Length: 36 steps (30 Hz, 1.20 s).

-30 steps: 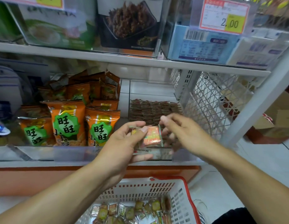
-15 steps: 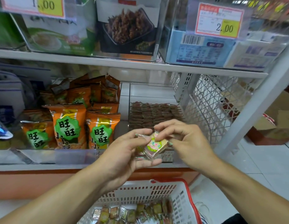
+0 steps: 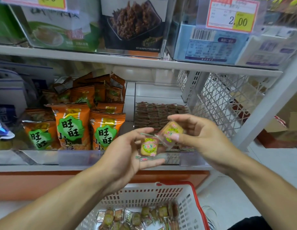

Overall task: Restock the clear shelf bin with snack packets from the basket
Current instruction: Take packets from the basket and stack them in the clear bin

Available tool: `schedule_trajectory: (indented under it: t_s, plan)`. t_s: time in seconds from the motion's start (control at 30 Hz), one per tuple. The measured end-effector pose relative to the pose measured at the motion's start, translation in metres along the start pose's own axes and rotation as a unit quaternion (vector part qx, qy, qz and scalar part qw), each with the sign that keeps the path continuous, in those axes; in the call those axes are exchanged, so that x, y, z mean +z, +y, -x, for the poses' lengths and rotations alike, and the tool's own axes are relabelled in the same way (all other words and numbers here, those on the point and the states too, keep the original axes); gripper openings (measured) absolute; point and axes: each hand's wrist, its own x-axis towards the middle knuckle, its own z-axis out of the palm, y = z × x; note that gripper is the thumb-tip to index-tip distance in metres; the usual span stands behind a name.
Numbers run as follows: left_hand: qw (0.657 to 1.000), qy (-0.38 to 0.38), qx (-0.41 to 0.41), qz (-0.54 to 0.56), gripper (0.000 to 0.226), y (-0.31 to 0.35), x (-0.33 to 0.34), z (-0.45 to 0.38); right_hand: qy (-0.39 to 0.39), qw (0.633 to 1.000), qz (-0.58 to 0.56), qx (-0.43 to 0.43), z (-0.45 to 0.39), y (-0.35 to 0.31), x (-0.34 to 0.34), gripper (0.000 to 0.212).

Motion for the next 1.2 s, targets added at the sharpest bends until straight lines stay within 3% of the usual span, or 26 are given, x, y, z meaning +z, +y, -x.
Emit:
schedule_trajectory:
  t_s: [0.07, 0.13, 0.23, 0.43, 0.57, 0.7, 0.9, 0.93, 0.97, 1.0, 1.07, 1.1, 1.2]
  plan:
    - [1.0, 0.006, -0.007, -0.024, 0.04, -0.001, 0.0, 0.0, -0.032, 0.999, -0.006, -0.009, 0.001, -0.004, -0.008, 0.042]
    - [0.996, 0.015, -0.016, -0.091, 0.045, -0.004, 0.0, -0.001, -0.067, 0.995, 0.061, -0.033, 0.001, -0.006, -0.013, 0.04]
    - [0.979, 0.018, -0.003, -0.202, 0.033, -0.01, -0.003, -0.001, -0.088, 0.981, 0.162, -0.064, 0.001, -0.007, -0.016, 0.04]
    - [0.903, 0.032, 0.1, -0.417, 0.007, -0.006, -0.01, 0.002, -0.125, 0.958, 0.248, -0.075, 0.005, 0.002, -0.014, 0.055]
    - [0.925, -0.021, 0.077, -0.371, 0.034, -0.002, -0.008, 0.001, -0.14, 0.946, 0.282, -0.081, 0.003, 0.007, -0.011, 0.069]
    - [0.96, 0.013, 0.091, -0.264, 0.05, -0.002, -0.006, -0.001, -0.152, 0.94, 0.302, -0.047, 0.004, 0.006, -0.013, 0.072]
    - [0.948, 0.015, 0.144, -0.283, 0.057, -0.006, -0.004, -0.001, -0.143, 0.946, 0.287, -0.044, 0.005, -0.004, -0.012, 0.037]
    - [0.931, 0.015, 0.171, -0.322, 0.055, -0.008, -0.005, -0.002, -0.13, 0.945, 0.296, -0.038, 0.005, -0.008, -0.018, 0.035]
    - [0.892, 0.014, 0.214, -0.397, 0.052, -0.01, -0.006, -0.002, -0.11, 0.941, 0.319, -0.029, 0.004, -0.013, -0.027, 0.035]
    - [0.824, 0.01, 0.256, -0.505, 0.051, -0.013, -0.008, -0.003, -0.08, 0.928, 0.364, -0.02, 0.001, -0.019, -0.037, 0.036]
    - [0.66, -0.024, 0.298, -0.69, 0.062, -0.021, -0.012, -0.005, -0.022, 0.867, 0.498, -0.006, -0.005, -0.032, -0.057, 0.036]
    - [0.61, -0.044, 0.29, -0.736, 0.071, -0.028, -0.014, -0.008, -0.014, 0.831, 0.557, 0.004, -0.009, -0.037, -0.064, 0.035]
    - [0.542, -0.071, 0.255, -0.798, 0.086, -0.045, -0.02, -0.015, -0.072, 0.746, 0.658, 0.069, -0.021, -0.04, -0.065, 0.029]
